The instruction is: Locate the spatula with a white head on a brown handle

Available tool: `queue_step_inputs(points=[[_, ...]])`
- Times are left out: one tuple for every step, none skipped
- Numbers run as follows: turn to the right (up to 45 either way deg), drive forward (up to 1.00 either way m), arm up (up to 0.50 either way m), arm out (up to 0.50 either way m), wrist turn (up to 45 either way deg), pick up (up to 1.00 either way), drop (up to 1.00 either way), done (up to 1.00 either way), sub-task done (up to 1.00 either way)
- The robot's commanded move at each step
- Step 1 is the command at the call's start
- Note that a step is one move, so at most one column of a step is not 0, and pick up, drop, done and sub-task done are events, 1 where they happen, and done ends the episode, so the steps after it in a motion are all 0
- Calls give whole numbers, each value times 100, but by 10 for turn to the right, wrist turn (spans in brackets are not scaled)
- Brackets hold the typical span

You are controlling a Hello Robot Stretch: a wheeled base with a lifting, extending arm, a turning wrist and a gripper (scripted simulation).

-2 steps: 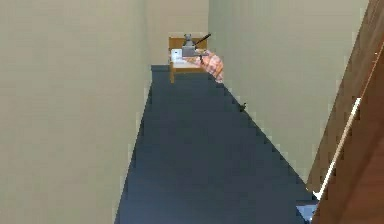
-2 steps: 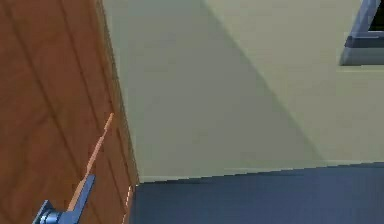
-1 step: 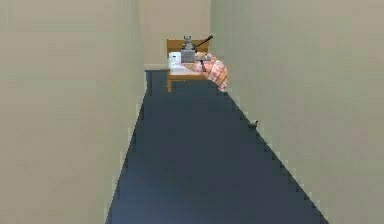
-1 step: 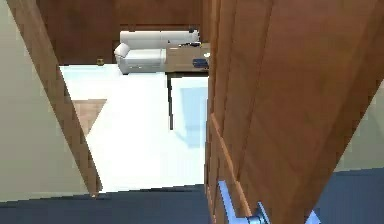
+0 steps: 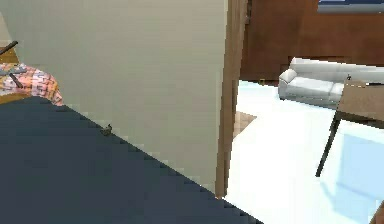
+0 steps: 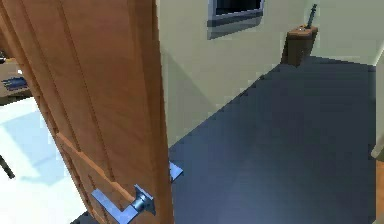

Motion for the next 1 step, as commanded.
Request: queue_step_inputs(points=[[30,0,0,0,0,0,0,0,0]])
